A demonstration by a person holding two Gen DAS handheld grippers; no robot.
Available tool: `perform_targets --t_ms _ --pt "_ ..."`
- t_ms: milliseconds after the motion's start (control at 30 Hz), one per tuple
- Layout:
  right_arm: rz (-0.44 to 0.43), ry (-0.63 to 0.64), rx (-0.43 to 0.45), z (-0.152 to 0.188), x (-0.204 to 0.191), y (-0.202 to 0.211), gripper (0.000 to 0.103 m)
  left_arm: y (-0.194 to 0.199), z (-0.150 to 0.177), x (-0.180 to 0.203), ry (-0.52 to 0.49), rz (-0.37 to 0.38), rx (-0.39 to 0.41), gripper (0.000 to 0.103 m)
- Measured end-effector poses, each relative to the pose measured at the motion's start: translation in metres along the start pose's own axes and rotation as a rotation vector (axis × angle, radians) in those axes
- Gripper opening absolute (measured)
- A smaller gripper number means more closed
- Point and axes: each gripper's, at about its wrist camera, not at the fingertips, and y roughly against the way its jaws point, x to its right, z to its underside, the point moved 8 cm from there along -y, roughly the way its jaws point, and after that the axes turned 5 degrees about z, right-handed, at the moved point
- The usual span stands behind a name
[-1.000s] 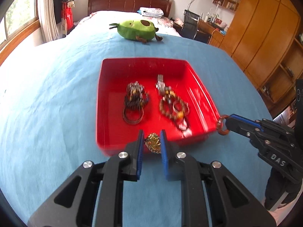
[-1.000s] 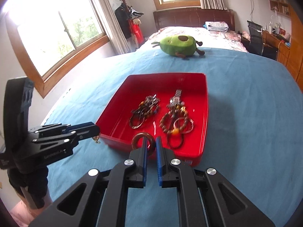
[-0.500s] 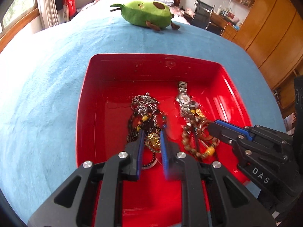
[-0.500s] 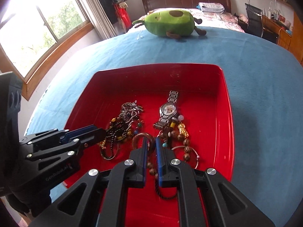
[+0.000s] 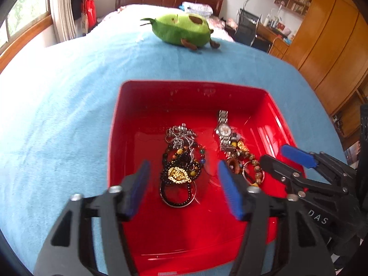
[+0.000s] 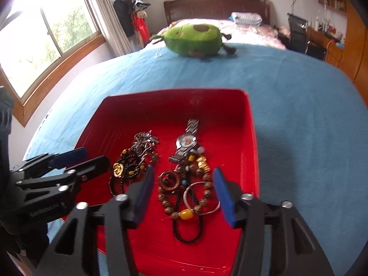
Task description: Organize jewelry
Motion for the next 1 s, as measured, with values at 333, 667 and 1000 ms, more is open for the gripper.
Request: perform_targets --t_ms 333,667,1000 --pt "0.056 -0.001 0.087 0.006 0.014 0.050 0.097 0.056 0.004 -0.003 -0.017 -0.083 0.129 0.089" --pt "0.036 -0.029 0.097 0.026 0.016 0.078 0.099 0.095 0.032 -0.008 -0.017 -0.102 0.182 0.098" --pt "0.062 -0.019 0.093 0.044 0.006 0.095 0.099 0.106 0.061 -0.011 -0.017 -0.109 0.187 0.098"
